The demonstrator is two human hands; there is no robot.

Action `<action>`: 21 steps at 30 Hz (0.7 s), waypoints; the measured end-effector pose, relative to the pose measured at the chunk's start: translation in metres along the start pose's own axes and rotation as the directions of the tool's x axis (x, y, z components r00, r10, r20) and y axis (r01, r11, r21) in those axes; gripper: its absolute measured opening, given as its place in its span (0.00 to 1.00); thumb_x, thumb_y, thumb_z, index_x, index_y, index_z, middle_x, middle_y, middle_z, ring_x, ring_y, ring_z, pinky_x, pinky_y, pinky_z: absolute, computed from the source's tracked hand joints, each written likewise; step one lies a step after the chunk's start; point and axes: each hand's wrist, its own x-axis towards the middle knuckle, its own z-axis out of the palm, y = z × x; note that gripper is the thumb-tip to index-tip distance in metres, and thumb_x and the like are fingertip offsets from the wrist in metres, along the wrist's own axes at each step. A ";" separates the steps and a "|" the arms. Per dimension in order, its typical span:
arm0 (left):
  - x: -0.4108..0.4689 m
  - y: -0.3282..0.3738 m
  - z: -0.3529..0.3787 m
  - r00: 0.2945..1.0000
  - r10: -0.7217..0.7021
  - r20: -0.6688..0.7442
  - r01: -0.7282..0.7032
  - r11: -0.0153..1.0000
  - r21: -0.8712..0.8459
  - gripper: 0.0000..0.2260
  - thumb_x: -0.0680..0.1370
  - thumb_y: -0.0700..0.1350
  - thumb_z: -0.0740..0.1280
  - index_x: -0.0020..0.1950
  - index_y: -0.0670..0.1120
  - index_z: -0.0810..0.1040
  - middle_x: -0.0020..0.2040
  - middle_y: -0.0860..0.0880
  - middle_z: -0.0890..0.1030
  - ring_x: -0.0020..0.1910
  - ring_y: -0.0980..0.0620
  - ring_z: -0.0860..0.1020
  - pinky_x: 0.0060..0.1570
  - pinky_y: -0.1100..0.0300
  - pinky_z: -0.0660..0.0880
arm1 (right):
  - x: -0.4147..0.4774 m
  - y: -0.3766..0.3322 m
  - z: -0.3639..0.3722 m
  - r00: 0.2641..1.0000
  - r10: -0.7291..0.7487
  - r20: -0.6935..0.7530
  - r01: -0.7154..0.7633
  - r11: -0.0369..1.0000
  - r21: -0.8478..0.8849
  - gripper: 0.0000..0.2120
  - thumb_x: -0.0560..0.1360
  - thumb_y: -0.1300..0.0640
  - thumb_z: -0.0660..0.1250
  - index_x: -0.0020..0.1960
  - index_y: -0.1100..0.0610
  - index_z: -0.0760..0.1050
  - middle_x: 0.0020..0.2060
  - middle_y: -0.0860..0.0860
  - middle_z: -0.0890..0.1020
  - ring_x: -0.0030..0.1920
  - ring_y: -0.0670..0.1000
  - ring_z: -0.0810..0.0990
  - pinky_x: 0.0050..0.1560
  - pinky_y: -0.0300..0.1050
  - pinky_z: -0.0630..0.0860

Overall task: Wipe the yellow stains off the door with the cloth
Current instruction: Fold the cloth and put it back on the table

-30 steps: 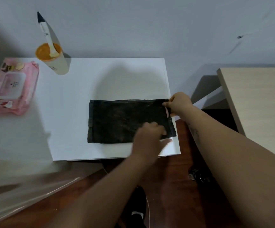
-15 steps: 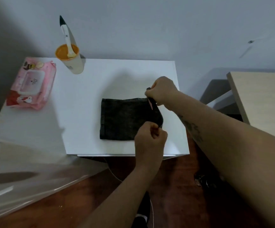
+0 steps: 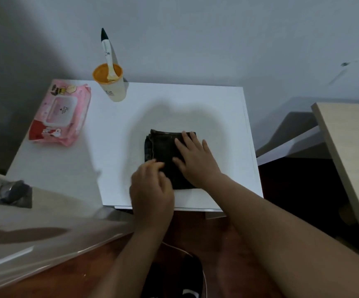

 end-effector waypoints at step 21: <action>0.020 0.071 -0.096 0.834 0.227 0.503 -0.436 0.830 0.348 0.17 0.81 0.53 0.59 0.67 0.48 0.72 0.60 0.48 0.78 0.55 0.48 0.76 0.53 0.56 0.75 | -0.093 -0.043 -0.150 0.952 0.300 -0.065 -0.265 0.910 0.320 0.27 0.81 0.49 0.59 0.77 0.52 0.56 0.75 0.51 0.62 0.74 0.53 0.61 0.72 0.49 0.61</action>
